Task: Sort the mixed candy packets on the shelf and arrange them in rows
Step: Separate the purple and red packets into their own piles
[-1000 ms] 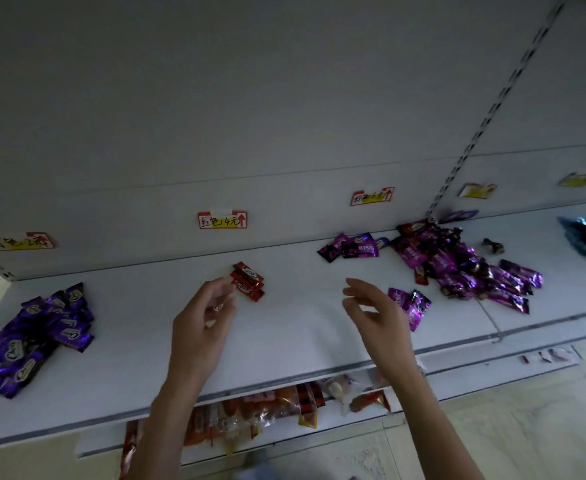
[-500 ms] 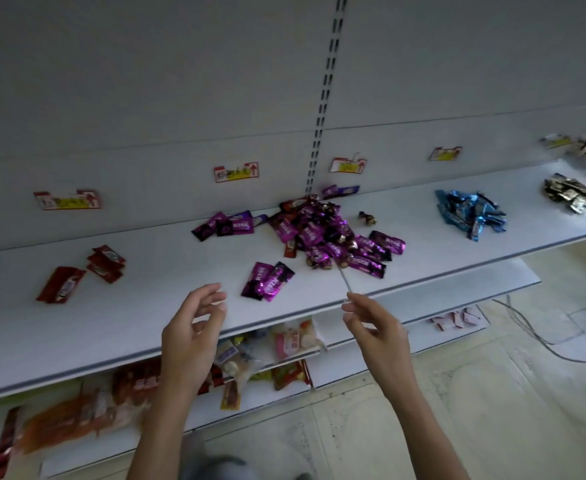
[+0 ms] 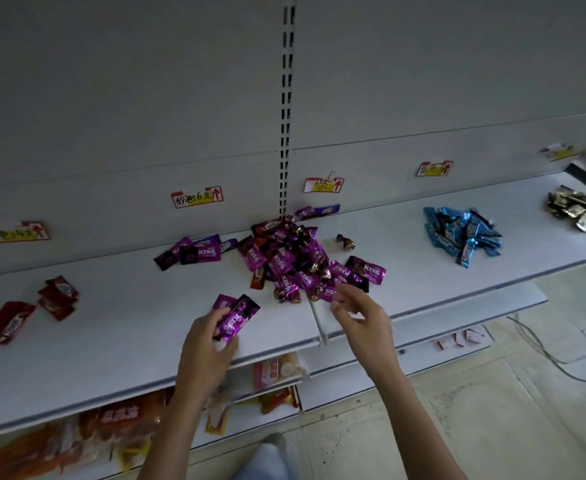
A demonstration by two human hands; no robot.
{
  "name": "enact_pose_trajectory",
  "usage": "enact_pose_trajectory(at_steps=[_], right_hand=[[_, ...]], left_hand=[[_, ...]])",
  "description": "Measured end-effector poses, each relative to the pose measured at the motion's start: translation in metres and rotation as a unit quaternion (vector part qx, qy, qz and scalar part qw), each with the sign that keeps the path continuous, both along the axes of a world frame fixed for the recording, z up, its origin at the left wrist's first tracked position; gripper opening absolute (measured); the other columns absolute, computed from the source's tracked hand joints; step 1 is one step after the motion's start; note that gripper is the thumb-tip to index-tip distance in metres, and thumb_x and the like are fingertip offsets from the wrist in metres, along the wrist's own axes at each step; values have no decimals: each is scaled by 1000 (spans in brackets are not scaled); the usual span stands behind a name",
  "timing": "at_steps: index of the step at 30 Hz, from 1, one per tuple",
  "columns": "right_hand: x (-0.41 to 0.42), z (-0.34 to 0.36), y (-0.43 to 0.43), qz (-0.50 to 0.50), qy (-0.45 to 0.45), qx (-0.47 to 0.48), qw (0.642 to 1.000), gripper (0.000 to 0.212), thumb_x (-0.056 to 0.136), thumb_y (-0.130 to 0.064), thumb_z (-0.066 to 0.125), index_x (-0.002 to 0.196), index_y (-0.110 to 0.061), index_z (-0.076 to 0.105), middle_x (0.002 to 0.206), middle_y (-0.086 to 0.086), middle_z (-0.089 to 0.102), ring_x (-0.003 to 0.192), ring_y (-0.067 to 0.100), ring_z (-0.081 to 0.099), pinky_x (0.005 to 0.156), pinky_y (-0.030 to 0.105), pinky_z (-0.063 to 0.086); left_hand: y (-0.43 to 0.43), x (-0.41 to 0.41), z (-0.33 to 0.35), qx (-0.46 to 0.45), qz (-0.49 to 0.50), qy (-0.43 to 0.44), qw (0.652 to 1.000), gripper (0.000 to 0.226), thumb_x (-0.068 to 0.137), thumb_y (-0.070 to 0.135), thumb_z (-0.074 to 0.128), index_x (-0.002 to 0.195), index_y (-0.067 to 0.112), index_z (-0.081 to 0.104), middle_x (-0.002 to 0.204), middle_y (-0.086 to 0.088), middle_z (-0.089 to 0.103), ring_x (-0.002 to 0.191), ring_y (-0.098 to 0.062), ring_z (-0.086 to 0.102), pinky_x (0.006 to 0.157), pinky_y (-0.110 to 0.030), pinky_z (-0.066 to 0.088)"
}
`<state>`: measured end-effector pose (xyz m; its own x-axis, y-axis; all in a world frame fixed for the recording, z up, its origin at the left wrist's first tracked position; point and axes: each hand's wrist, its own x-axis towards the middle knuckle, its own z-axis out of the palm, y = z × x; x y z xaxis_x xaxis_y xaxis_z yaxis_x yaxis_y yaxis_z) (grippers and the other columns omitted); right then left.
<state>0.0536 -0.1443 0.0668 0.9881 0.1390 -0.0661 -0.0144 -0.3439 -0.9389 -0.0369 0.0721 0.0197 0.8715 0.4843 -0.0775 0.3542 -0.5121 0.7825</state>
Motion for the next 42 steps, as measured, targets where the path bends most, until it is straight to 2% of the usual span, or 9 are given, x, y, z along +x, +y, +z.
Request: enact_pose_trajectory(at_steps=[9, 12, 16, 20, 24, 28, 32, 37, 42], right_hand=[[90, -16, -1, 58, -26, -39, 997, 29, 87, -5, 58, 114, -14, 64, 103, -6, 66, 89, 3, 62, 69, 1, 43], [128, -26, -5, 54, -13, -33, 998, 25, 88, -6, 58, 111, -11, 64, 105, -2, 66, 86, 5, 62, 69, 5, 45], [179, -41, -5, 37, 38, -10, 999, 20, 88, -11, 60, 107, -11, 62, 97, 3, 69, 84, 18, 66, 75, 26, 50], [211, -47, 8, 31, 68, 30, 997, 32, 88, -11, 62, 118, -1, 55, 81, -3, 63, 69, 16, 61, 64, 29, 50], [230, -51, 18, 32, 136, 119, 983, 37, 90, -8, 58, 125, -1, 50, 110, 16, 62, 80, 18, 64, 86, 37, 52], [243, -53, 25, 31, 224, 226, 947, 49, 93, 0, 48, 140, -4, 32, 99, 14, 57, 95, 27, 61, 101, 43, 44], [251, -51, 31, 23, 270, 319, 908, 59, 94, 6, 43, 147, -10, 20, 114, 20, 49, 108, 32, 53, 101, 42, 43], [263, -53, 40, -24, 293, 367, 882, 44, 96, 3, 41, 138, -6, 35, 113, 19, 50, 103, 32, 55, 91, 41, 48], [266, -57, 47, -3, 286, 304, 909, 37, 91, 3, 47, 128, 0, 50, 112, 14, 55, 106, 25, 53, 97, 41, 43]], left_hand=[[-4, 41, -32, 77, 19, 31, 996, 41, 79, -1, 64, 117, 12, 61, 120, -7, 55, 112, -24, 50, 98, -33, 41], [-12, 56, -30, 43, 62, -7, 997, 39, 80, -3, 65, 117, 9, 61, 116, -8, 55, 105, -20, 52, 92, -25, 38], [-16, 79, -24, 8, 110, -64, 992, 34, 83, 2, 64, 115, 12, 60, 109, 3, 55, 91, -7, 55, 76, -7, 37], [-11, 103, -19, 33, 118, -83, 989, 29, 88, 9, 59, 117, 13, 58, 108, 6, 56, 91, -6, 54, 76, -10, 37], [-12, 120, -13, 43, 116, -97, 988, 26, 91, 14, 56, 117, 17, 59, 107, 11, 57, 97, -3, 52, 75, -7, 33], [-17, 136, -9, -5, 90, -110, 990, 22, 92, 14, 54, 112, 23, 59, 103, 17, 59, 95, 2, 55, 75, -3, 38], [-17, 141, -7, -45, 110, -119, 986, 20, 93, 15, 54, 110, 25, 57, 99, 22, 58, 91, 12, 52, 71, 3, 36], [-8, 131, -12, -43, 130, -115, 984, 20, 93, 16, 54, 110, 24, 57, 99, 19, 59, 90, 12, 50, 71, 0, 36], [-4, 124, -17, -43, 151, -119, 980, 17, 92, 13, 55, 102, 25, 58, 97, 21, 60, 90, 10, 52, 70, 2, 35]])
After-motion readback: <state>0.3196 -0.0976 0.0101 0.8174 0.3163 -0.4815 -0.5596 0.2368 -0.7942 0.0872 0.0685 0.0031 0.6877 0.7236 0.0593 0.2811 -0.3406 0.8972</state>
